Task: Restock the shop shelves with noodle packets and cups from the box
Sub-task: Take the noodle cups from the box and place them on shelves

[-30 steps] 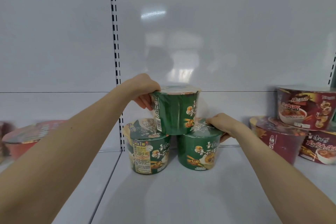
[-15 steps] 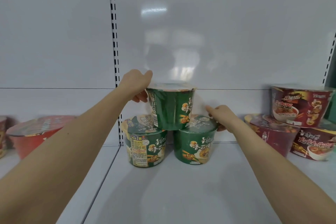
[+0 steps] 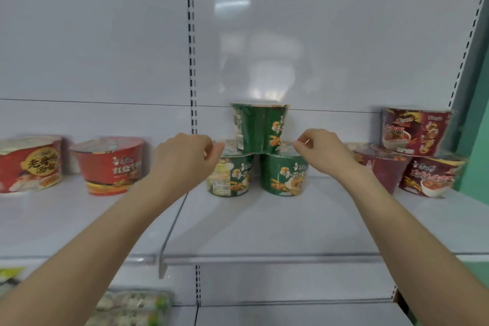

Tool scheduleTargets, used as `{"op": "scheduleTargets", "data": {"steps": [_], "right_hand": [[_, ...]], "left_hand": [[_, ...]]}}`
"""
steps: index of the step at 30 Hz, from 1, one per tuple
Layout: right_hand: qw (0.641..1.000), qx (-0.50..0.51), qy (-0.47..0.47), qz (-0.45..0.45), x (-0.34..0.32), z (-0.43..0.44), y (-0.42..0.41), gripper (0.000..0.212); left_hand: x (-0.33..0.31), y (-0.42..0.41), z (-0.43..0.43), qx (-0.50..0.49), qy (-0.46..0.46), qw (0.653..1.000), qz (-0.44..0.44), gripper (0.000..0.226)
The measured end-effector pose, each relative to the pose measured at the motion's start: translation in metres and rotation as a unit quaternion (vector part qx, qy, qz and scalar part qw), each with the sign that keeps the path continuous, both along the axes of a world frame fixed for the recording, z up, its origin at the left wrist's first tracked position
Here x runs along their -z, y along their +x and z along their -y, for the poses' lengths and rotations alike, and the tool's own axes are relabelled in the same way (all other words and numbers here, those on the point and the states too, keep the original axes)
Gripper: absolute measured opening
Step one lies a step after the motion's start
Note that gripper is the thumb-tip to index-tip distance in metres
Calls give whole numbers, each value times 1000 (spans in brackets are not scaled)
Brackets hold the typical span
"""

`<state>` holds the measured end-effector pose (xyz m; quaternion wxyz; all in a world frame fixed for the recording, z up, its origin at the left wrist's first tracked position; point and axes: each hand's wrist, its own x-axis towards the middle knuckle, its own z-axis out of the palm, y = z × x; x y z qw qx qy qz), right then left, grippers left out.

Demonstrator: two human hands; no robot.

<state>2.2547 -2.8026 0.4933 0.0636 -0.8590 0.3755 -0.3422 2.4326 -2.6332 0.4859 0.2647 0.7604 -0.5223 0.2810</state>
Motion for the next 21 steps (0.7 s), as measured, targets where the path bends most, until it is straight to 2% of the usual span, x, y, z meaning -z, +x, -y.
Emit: {"op": "scheduleTargets", "data": {"steps": [5, 11, 16, 21], "right_hand": [[992, -120, -22, 16, 1, -94, 60, 22], [961, -277, -21, -12, 21, -237, 157, 20], [915, -401, -14, -29, 47, -362, 227, 18], [865, -498, -7, -66, 68, -475, 302, 20]], "left_hand": [[35, 14, -103, -37, 49, 998, -11, 39], [73, 46, -262, -167, 98, 980, -38, 38], [106, 60, -394, -279, 106, 951, -81, 34], [137, 85, -505, -392, 121, 904, -120, 36]]}}
